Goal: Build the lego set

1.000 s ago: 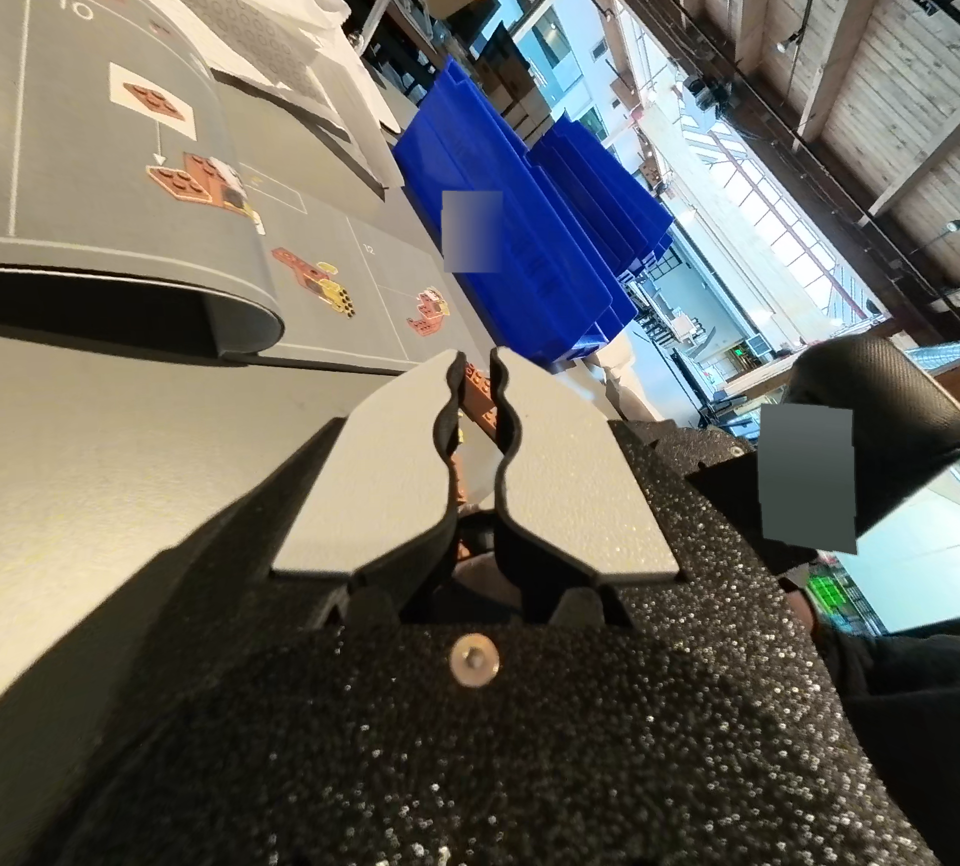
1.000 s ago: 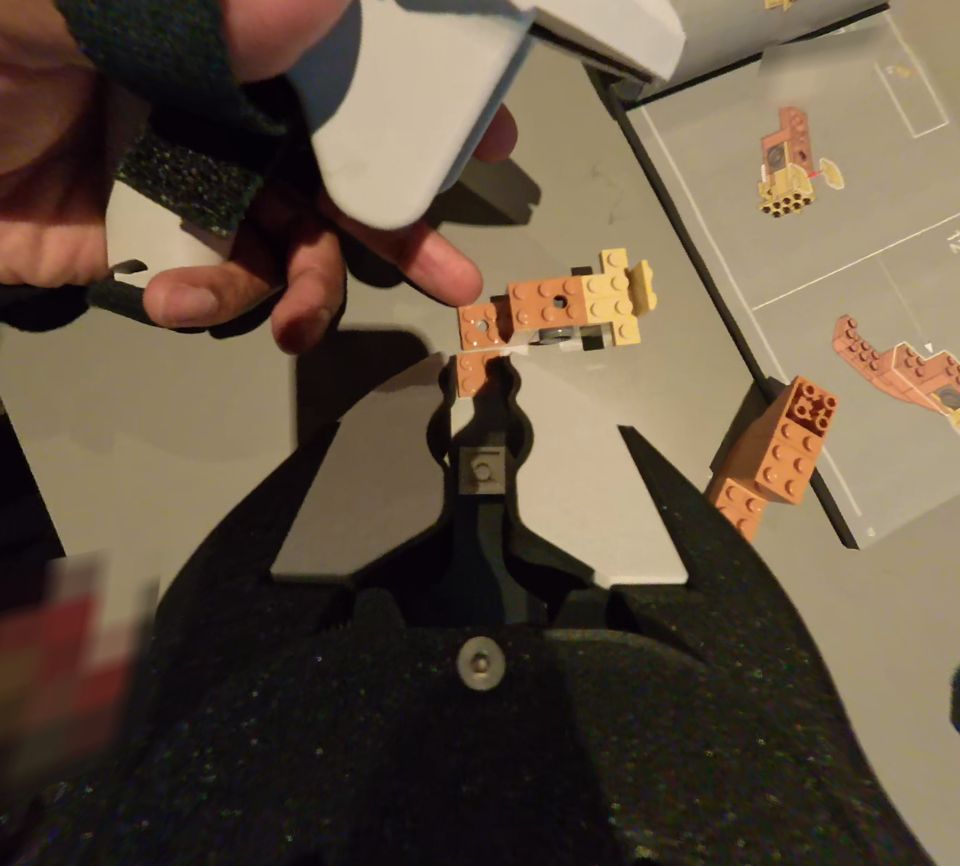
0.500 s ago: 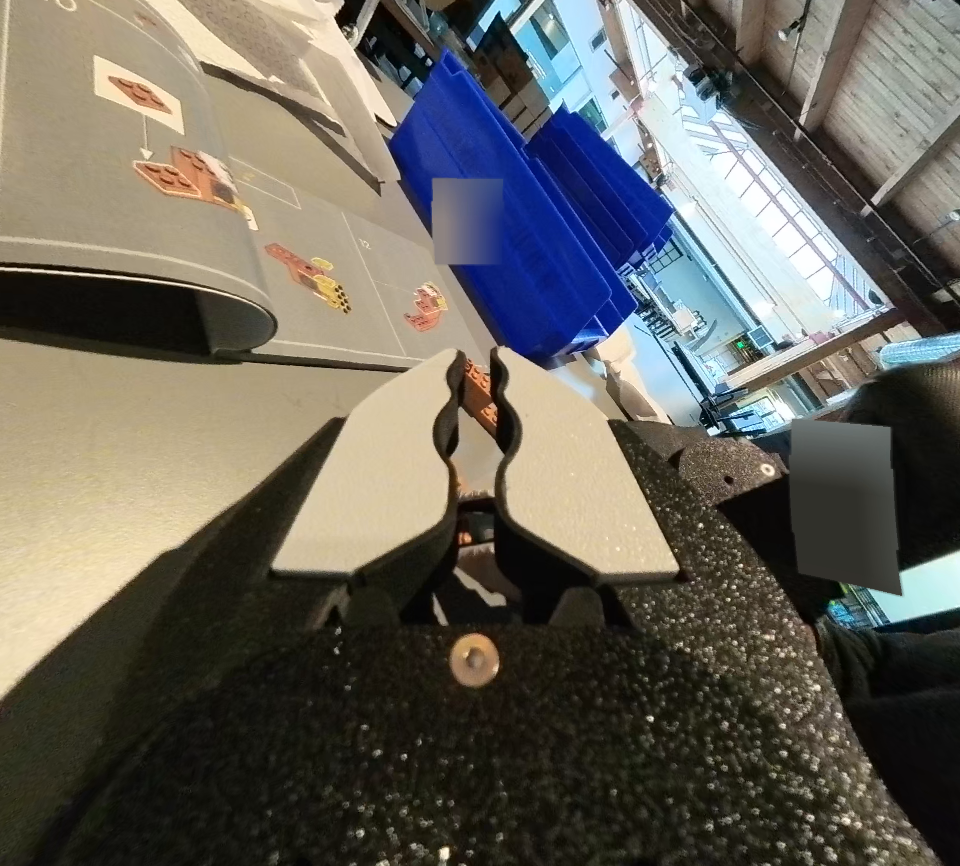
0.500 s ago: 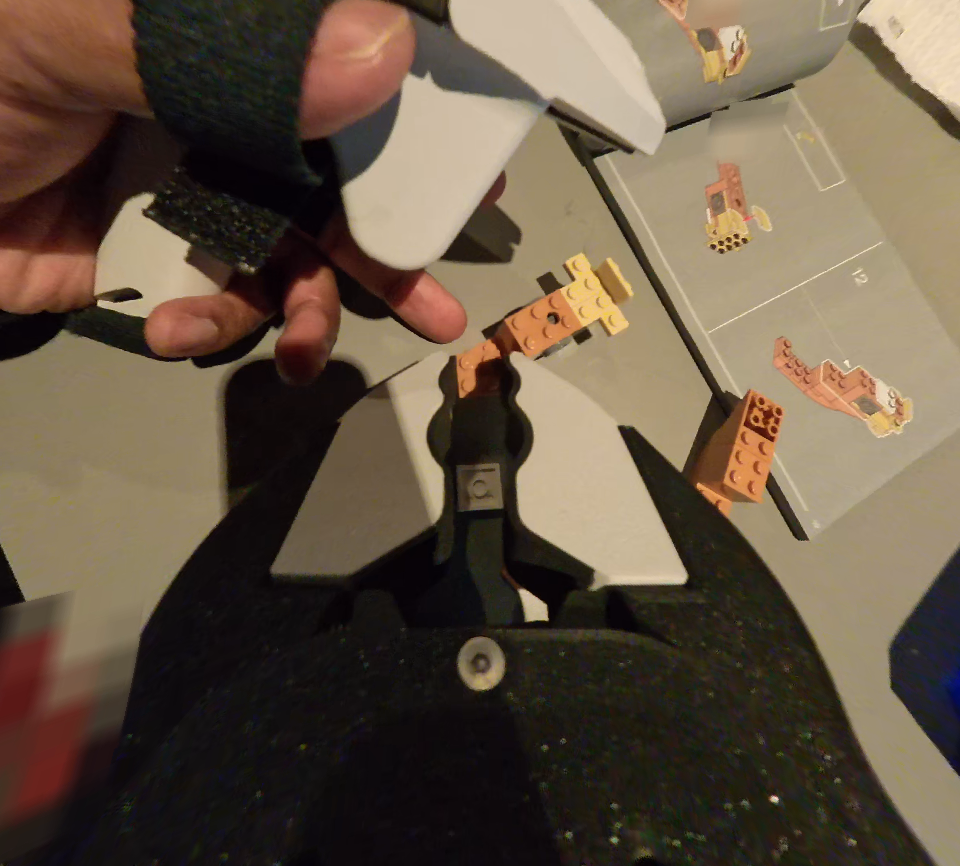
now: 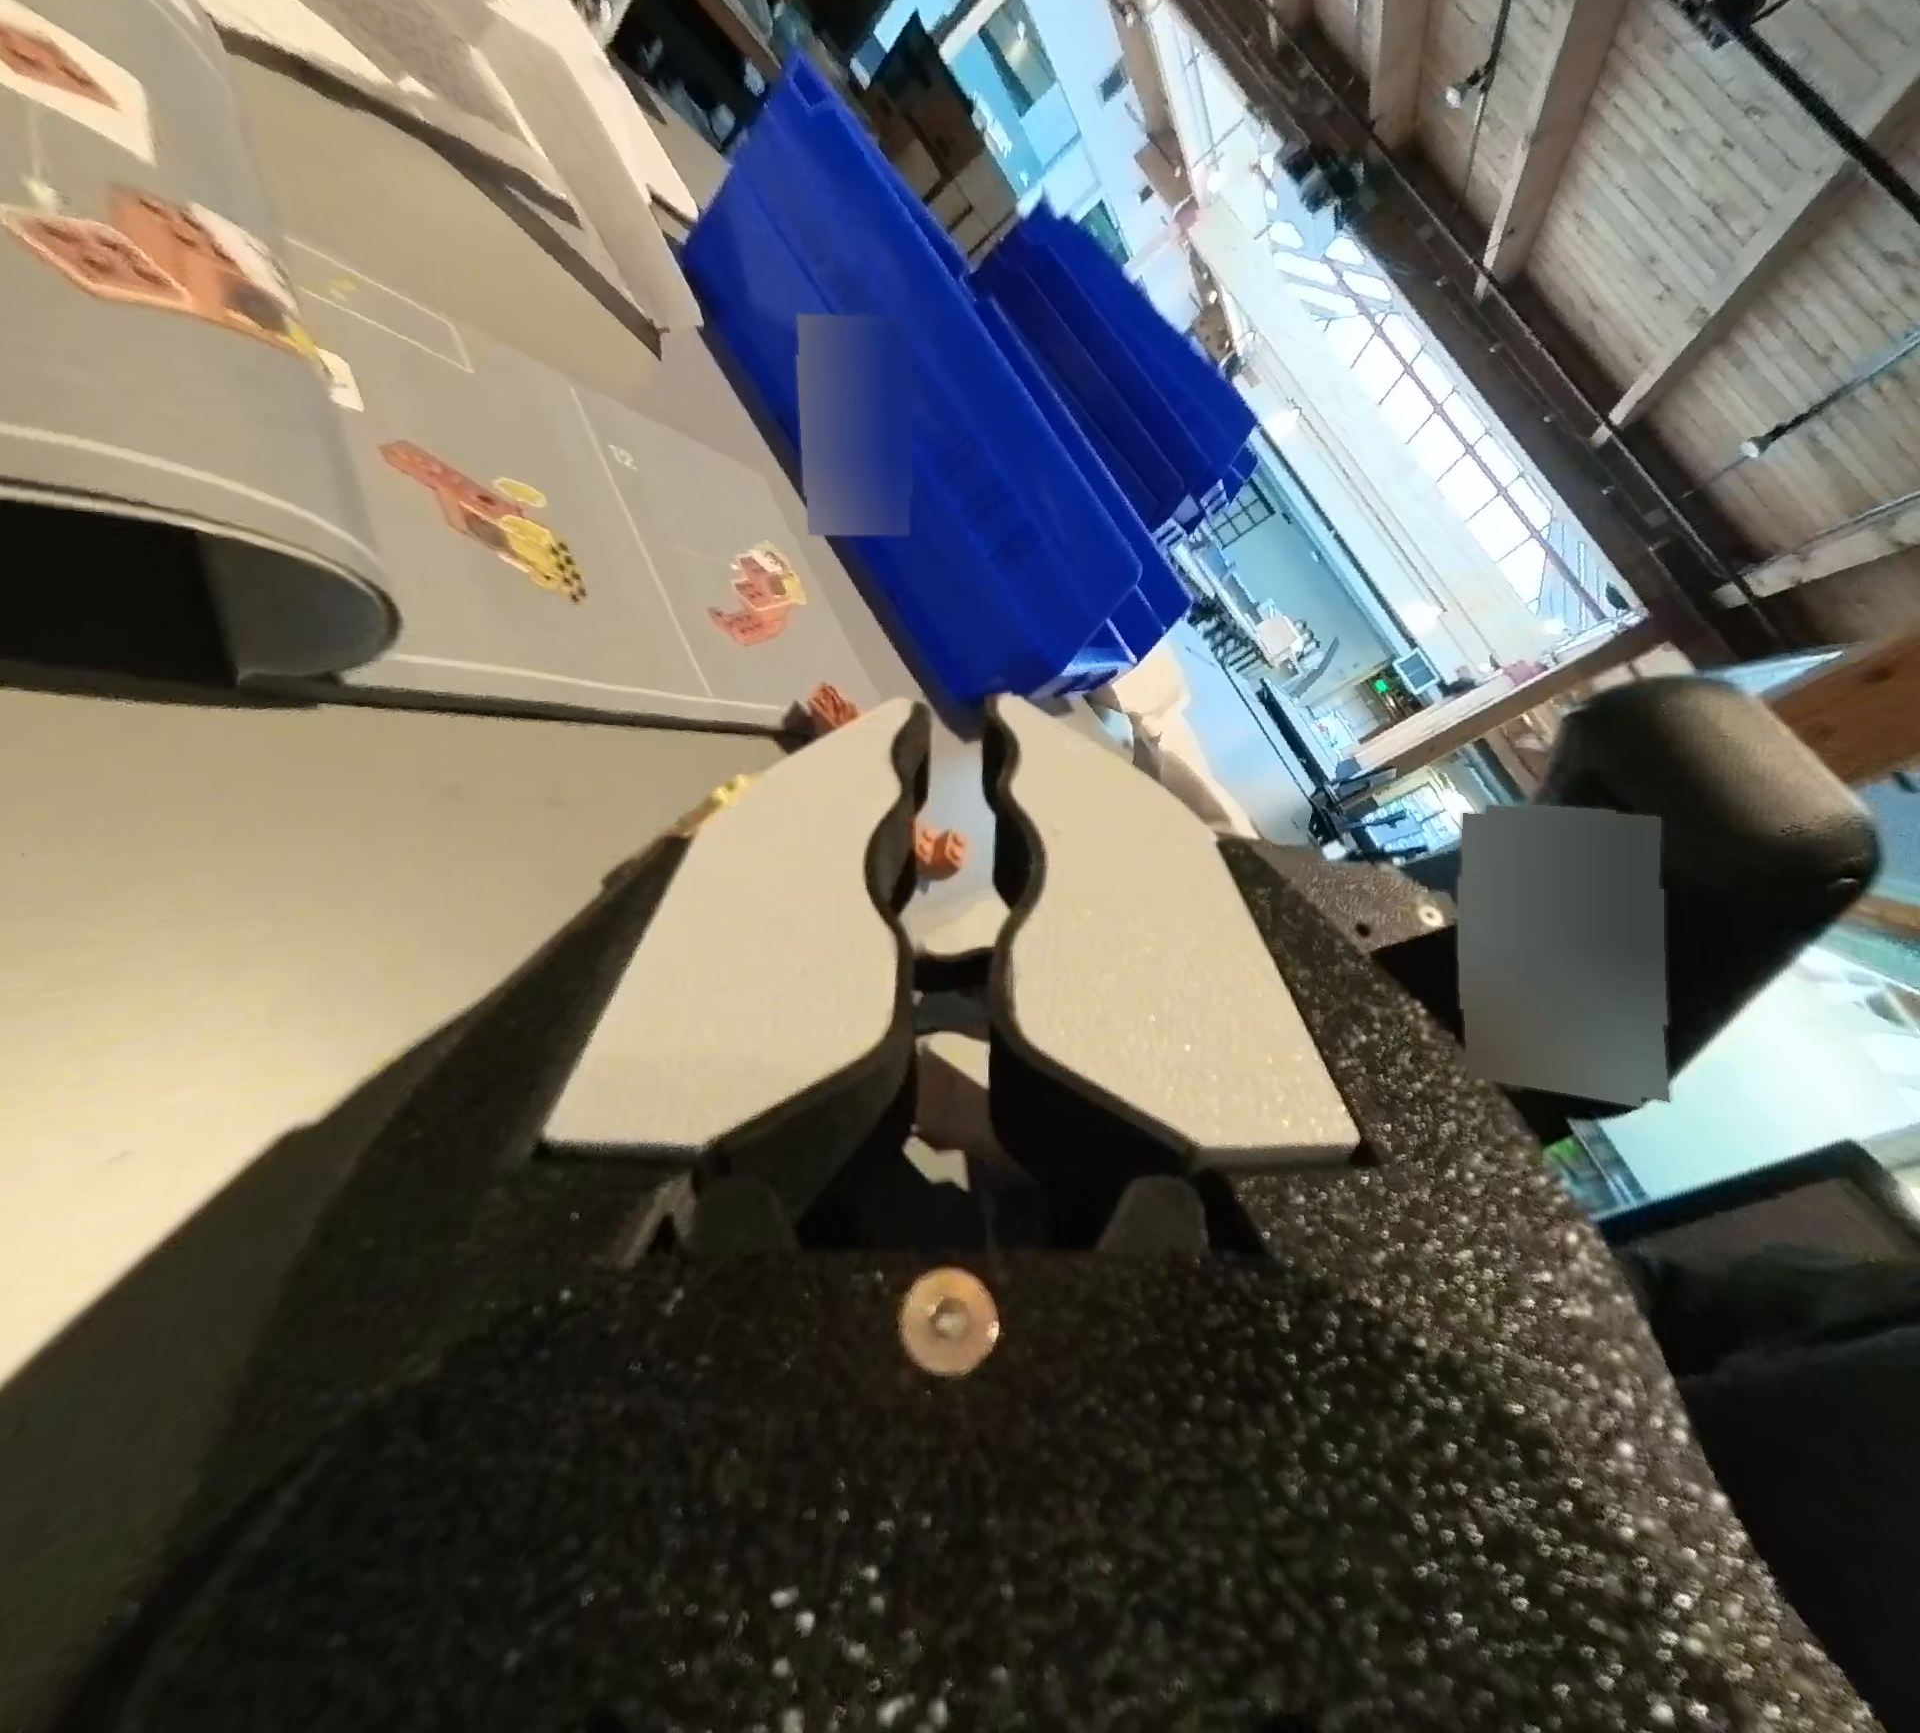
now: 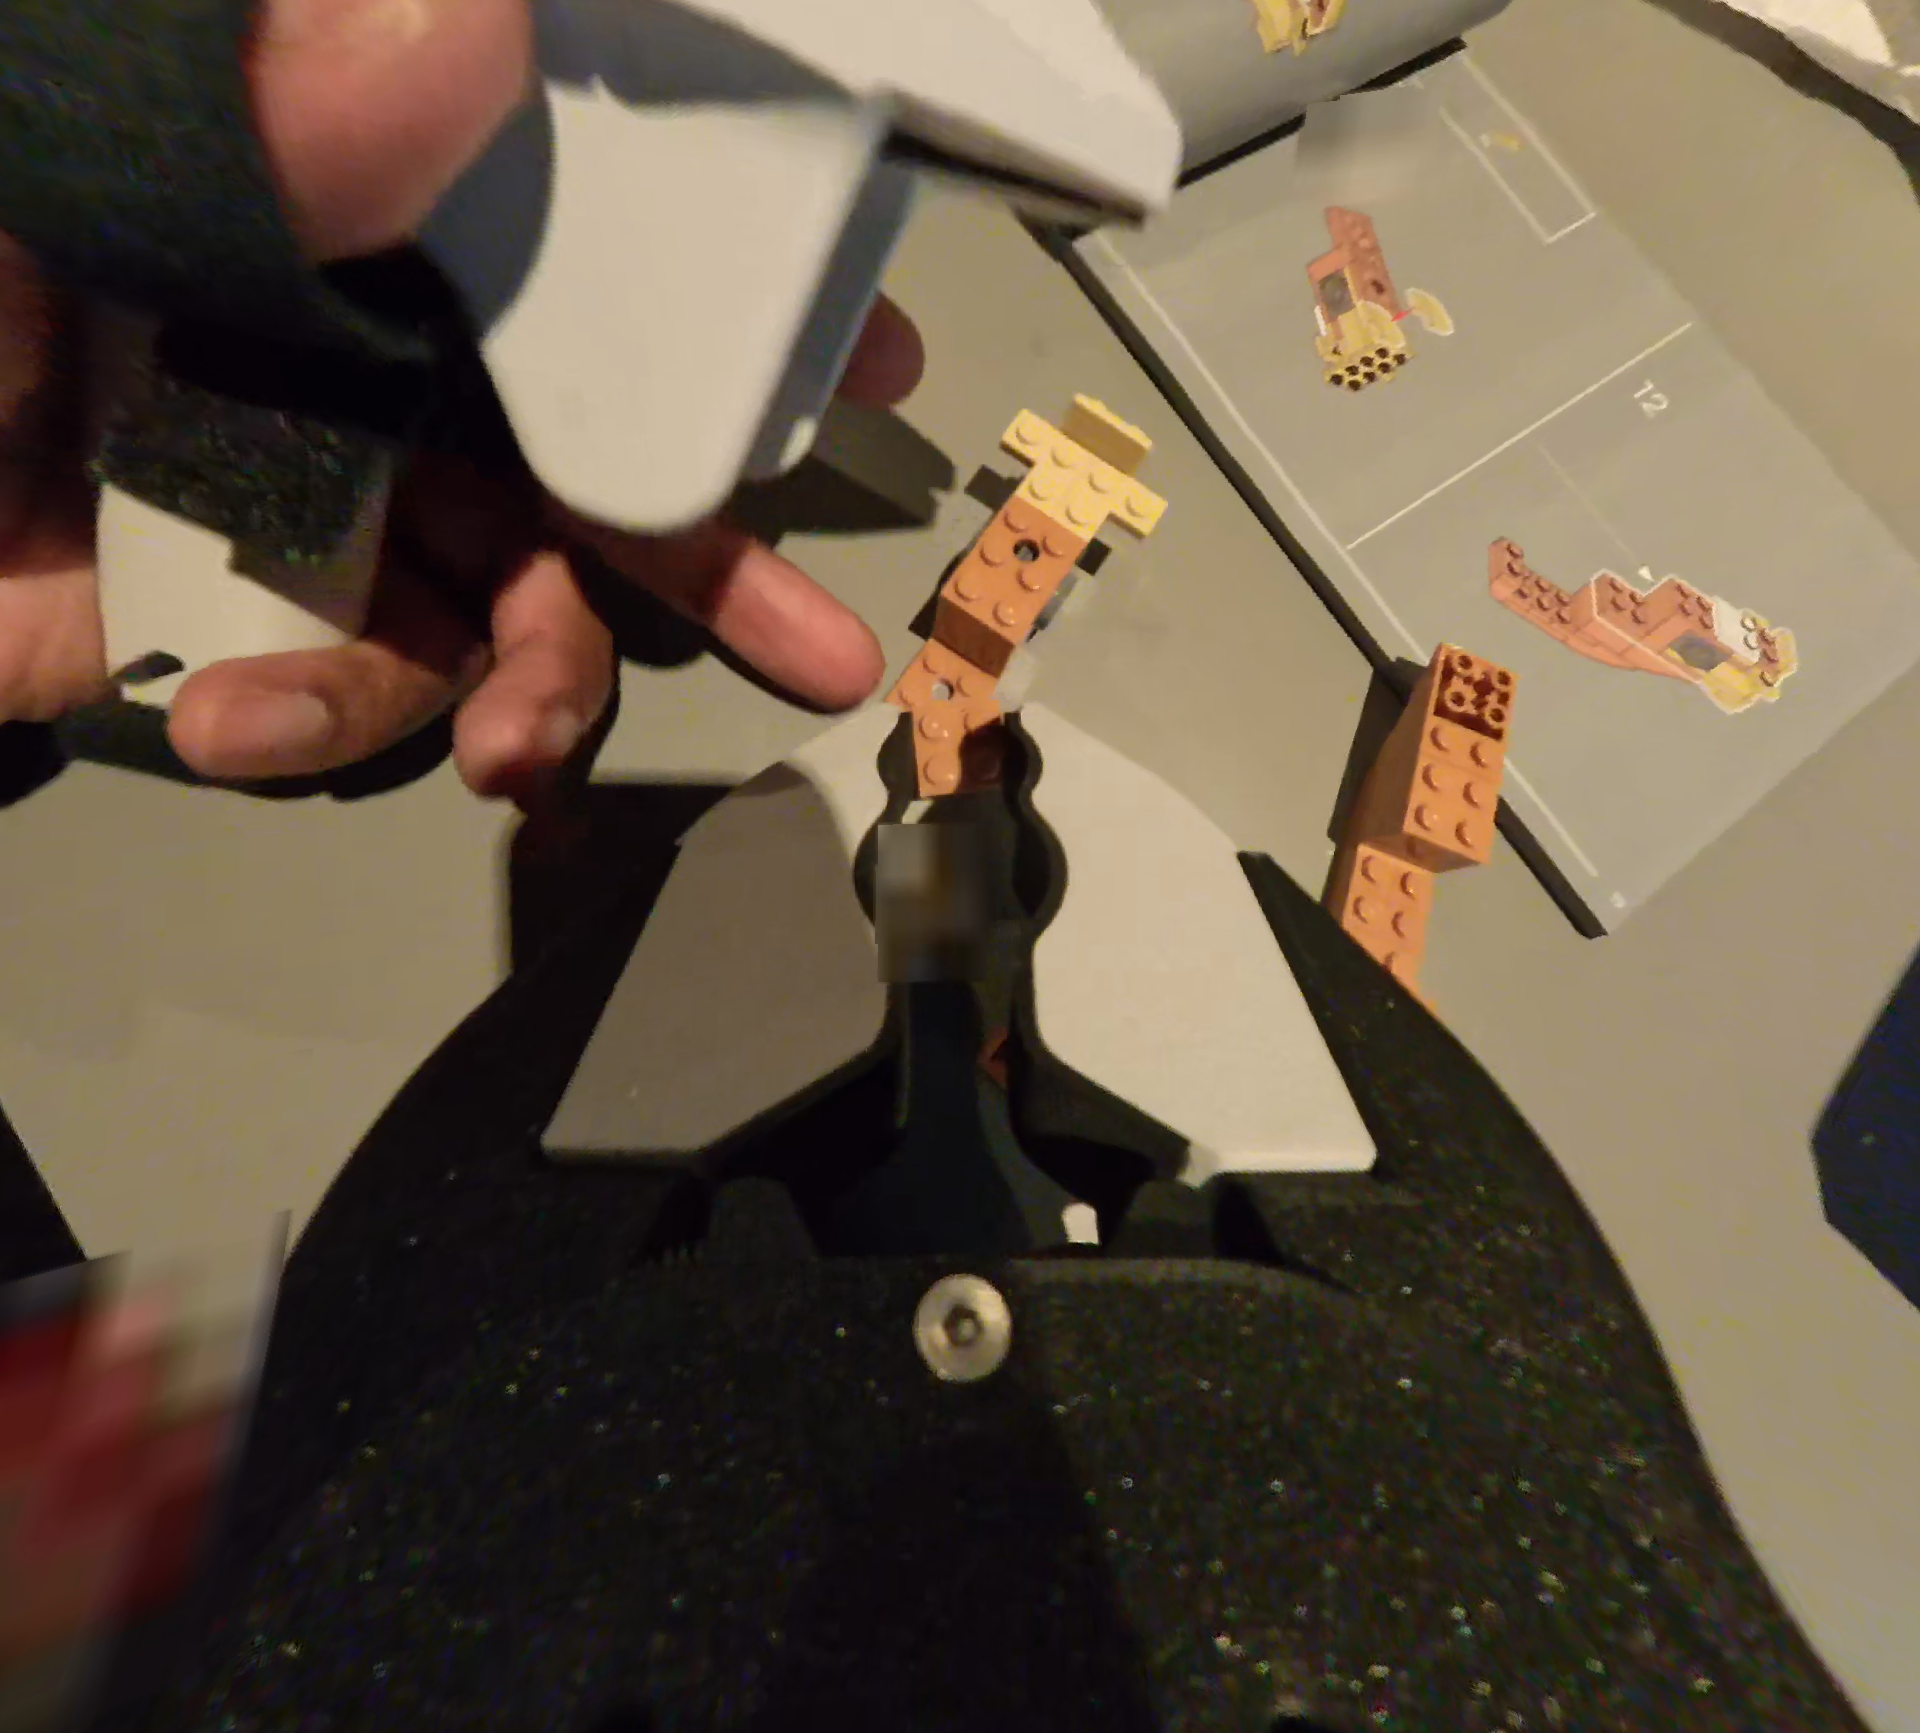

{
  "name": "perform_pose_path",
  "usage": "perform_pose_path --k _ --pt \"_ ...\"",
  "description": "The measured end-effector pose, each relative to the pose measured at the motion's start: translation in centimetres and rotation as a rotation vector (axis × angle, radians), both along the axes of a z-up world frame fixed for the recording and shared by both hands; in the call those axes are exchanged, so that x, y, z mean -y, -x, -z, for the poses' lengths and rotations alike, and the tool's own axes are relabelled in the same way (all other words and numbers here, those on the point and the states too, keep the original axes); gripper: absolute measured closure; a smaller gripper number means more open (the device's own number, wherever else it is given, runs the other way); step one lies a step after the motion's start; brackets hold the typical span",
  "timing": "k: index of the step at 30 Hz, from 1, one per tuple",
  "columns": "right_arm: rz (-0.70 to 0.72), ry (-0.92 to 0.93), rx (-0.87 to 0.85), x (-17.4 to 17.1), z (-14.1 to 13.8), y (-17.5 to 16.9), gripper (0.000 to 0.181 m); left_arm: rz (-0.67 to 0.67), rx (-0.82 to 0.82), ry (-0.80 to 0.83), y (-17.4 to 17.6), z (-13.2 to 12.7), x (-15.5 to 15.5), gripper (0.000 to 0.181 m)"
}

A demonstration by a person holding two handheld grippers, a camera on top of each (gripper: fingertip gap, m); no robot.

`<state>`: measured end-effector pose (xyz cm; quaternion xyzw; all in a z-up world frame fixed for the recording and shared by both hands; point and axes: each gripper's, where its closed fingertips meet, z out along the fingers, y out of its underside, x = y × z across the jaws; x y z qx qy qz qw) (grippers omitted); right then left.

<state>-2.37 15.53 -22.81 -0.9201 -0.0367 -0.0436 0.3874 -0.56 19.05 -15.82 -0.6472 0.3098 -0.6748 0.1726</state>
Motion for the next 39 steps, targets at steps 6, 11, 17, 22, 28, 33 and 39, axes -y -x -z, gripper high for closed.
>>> perform_pose_path --k 6,11,17,22,28,33,39 --pt "0.025 0.001 -0.007 -0.2 0.0 -0.3 0.166 -0.034 0.03 -0.243 -0.5 -1.2 -3.2 0.173" --pt "0.028 0.012 -0.014 -0.4 0.2 0.0 0.166 0.133 0.033 -0.351 -2.8 -1.0 -2.3 0.173" --pt "0.042 0.017 -0.019 -0.3 0.4 -0.2 0.166 0.27 0.053 -0.236 -3.5 -0.7 0.1 0.181" --pt "0.047 0.018 -0.016 -0.1 0.4 -0.4 0.166 0.167 0.056 -0.18 -2.8 -0.9 -0.7 0.181" --pt "0.035 0.016 -0.008 -0.1 0.5 -0.4 0.166 0.098 0.054 -0.198 -2.2 -0.9 -0.7 0.181" --pt "0.0 0.029 0.021 0.0 0.5 -0.6 0.166 0.116 0.037 -0.19 -2.4 -0.6 -0.6 0.181" --pt "-0.032 0.026 -0.01 0.1 0.3 -0.7 0.166 0.134 0.014 -0.199 -2.5 -0.2 -0.4 0.181"
